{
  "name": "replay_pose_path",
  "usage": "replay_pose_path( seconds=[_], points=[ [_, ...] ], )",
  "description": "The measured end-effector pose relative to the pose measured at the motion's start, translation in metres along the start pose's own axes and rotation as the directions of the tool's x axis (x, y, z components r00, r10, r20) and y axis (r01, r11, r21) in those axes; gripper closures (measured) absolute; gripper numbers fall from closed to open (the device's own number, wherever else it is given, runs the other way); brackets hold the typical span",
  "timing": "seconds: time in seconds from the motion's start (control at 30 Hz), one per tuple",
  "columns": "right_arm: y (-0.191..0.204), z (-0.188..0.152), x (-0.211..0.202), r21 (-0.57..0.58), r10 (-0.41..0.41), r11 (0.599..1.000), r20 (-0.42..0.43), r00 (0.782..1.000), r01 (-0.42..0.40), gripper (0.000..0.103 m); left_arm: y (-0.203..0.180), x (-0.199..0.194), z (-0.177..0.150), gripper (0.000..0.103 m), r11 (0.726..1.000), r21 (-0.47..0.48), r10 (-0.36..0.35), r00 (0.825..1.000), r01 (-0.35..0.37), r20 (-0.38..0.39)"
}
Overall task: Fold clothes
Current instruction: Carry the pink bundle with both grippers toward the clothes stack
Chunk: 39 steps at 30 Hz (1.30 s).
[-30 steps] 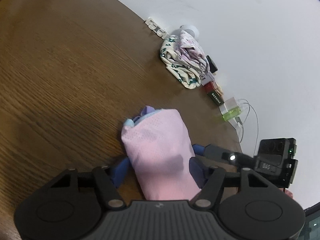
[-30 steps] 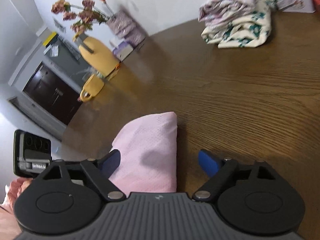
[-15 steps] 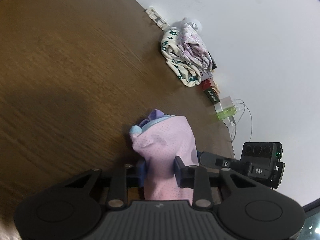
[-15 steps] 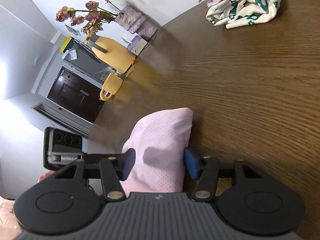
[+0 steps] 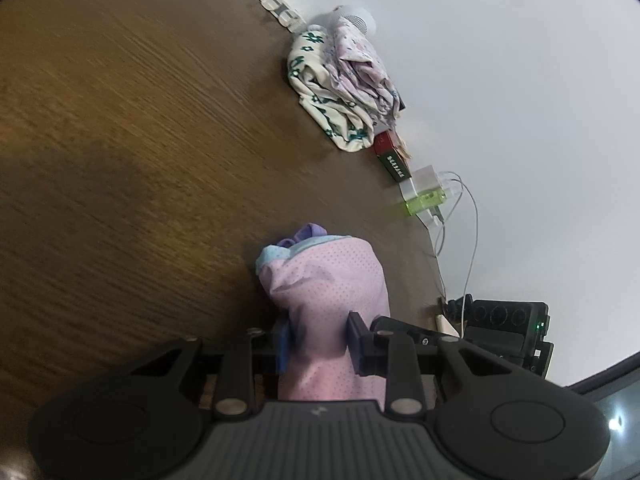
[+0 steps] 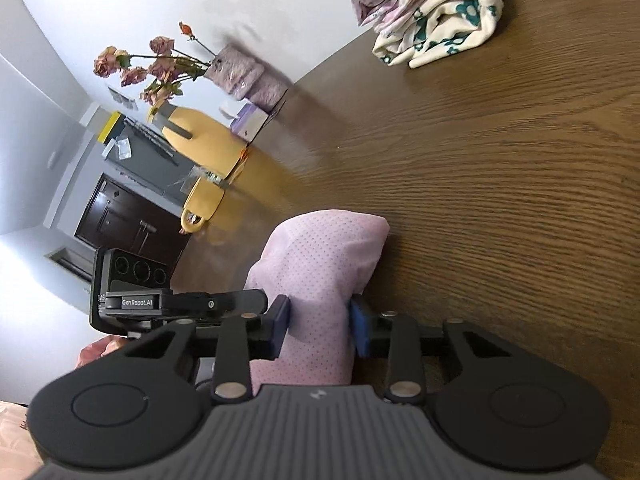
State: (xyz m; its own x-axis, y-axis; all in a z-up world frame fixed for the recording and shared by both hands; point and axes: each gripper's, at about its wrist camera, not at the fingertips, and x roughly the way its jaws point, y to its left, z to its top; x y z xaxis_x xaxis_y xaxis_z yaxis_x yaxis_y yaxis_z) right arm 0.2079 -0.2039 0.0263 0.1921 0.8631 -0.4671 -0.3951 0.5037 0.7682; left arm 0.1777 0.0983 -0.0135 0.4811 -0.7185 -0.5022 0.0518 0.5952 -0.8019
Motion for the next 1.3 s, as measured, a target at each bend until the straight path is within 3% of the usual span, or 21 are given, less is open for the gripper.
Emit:
replay_pose_path(
  seconds=[0.43,0.63,0.9,1.03,1.13,1.3],
  points=[
    [0.001,-0.002,-0.001,0.010,-0.012,1.000,0.015,1.000,0.011,0.070,-0.012,0.007,0.000,0.059,0.997,0.079,-0.010,1.000,0.011,-0.007],
    [0.000,-0.001,-0.005,0.020,-0.014,1.000,0.012,1.000,0.014,0.061,-0.012,0.009,0.001,0.059,0.997,0.080,-0.010,1.000,0.011,-0.006],
    [0.003,-0.006,-0.007,0.012,-0.019,1.000,0.027,0.999,0.019,0.060,-0.014,0.012,0.002,0.059,0.996,0.087,-0.009,1.000,0.010,-0.008],
    [0.003,-0.009,-0.008,0.013,-0.027,1.000,0.042,0.999,0.027,0.063,-0.013,0.013,0.002,0.064,0.996,0.086,-0.004,1.000,0.005,-0.006],
    [0.003,-0.011,-0.007,0.018,-0.038,0.999,0.056,0.998,0.037,0.071,-0.014,0.014,0.001,0.069,0.995,0.101,0.011,1.000,-0.012,0.003],
    [0.005,-0.015,-0.005,0.024,-0.057,0.998,0.079,0.995,0.056,0.074,-0.015,0.015,-0.001,0.075,0.993,0.118,0.029,0.999,-0.031,0.016]
  ],
)
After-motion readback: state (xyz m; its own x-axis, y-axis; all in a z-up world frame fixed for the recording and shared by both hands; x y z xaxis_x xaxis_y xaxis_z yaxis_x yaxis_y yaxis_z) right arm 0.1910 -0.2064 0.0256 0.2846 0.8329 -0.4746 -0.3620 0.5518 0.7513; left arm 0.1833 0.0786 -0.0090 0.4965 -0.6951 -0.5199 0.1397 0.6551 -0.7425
